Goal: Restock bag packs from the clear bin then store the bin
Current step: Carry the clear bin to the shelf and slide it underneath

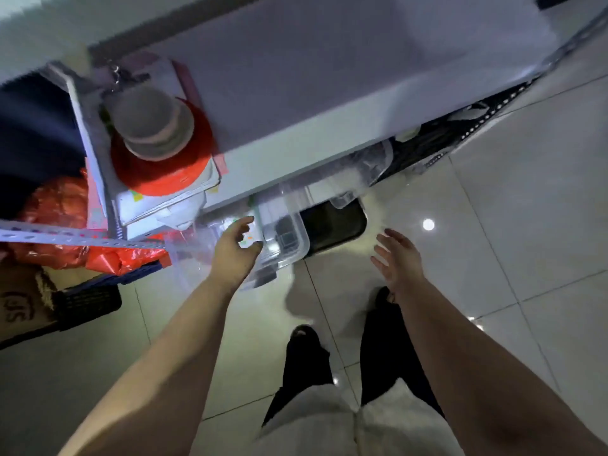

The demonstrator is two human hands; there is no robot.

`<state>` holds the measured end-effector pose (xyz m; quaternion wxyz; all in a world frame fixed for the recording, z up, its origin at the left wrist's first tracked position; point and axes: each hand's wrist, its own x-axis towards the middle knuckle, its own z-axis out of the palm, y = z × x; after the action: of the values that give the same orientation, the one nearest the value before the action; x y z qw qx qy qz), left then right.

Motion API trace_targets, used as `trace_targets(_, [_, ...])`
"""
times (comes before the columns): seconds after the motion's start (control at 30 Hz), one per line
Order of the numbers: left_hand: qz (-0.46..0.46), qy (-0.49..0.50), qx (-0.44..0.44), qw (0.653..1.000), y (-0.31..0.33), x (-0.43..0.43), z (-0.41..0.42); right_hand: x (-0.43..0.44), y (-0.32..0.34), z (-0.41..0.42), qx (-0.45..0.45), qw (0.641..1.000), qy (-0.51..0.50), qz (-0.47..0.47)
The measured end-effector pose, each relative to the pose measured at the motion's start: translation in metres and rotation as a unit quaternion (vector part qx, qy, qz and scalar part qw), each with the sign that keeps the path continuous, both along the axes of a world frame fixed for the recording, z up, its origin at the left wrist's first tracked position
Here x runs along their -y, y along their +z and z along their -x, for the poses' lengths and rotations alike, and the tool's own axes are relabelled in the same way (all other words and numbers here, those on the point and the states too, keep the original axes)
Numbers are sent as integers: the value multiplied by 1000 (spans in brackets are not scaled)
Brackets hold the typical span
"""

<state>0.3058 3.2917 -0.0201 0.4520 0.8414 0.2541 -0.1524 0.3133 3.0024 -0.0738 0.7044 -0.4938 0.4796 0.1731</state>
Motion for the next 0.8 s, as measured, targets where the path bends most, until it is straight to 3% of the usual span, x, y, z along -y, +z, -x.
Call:
trace_targets(0.2, [113,77,-53,989,16,121,-63,60,-21,-36,-36,978,-92,-186])
trace_targets(0.3, [120,80,-63,987,8,173,-89,78,-38,-54,-59,954,-105,-273])
trace_targets(0.43, [88,57,-83,991,-28,239,-129,100,-67,-76,-74,926,-133,-346])
trace_targets(0.6, [200,133,-110,965,-98,274,-187,108,-124,-108,-61,902,-121,-411])
trace_targets(0.7, [87,136,-106,981,-140,291,-207,101,-178,-122,-74,890,-130,-432])
trace_targets(0.8, [-26,178,-29,983,-159,297,-210,81,-219,-127,-91,872,-154,-455])
